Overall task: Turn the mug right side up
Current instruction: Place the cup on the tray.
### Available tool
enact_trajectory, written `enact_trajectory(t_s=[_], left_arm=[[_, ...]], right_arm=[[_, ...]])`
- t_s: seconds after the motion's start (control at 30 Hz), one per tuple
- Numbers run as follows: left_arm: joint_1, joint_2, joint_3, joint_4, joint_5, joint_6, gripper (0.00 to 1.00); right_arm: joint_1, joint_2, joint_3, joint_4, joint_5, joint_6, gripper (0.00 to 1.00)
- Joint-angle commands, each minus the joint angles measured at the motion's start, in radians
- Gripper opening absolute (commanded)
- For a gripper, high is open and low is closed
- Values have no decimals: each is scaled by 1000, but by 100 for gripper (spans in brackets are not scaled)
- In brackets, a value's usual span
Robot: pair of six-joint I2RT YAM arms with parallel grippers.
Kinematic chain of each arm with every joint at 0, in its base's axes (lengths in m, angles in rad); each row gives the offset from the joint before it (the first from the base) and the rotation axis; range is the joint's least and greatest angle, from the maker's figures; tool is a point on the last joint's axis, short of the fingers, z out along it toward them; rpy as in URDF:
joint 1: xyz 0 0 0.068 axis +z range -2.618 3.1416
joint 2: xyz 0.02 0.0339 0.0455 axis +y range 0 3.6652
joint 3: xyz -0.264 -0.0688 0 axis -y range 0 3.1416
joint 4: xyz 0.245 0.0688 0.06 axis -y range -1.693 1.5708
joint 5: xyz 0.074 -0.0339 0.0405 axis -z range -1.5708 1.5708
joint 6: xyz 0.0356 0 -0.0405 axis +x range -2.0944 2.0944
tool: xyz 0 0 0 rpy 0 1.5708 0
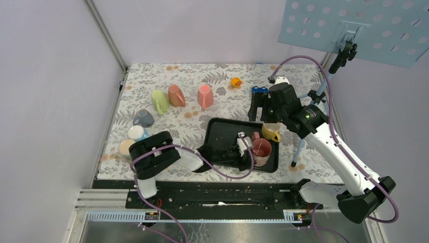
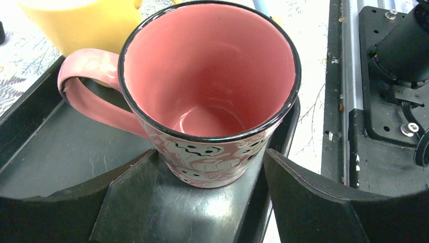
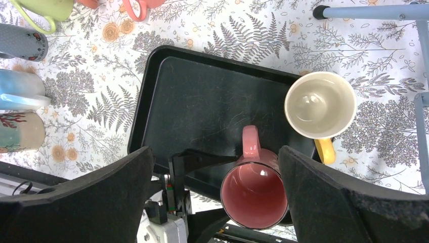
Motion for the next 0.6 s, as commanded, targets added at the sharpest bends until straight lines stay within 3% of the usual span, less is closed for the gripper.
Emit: enact_trajectory(t_s=[0.0,0.37,0.57], left_arm=[[-29,36,62,109,-16,3,79],[-91,135,156,114,-294,-89,81],[-108,169,199,104,-324,-117,82]], right_arm=[[8,-25,6,-4,36,13,100],[8,-36,-2,-16,19,17,100],[9,-47,-8,-21,11,19,100]])
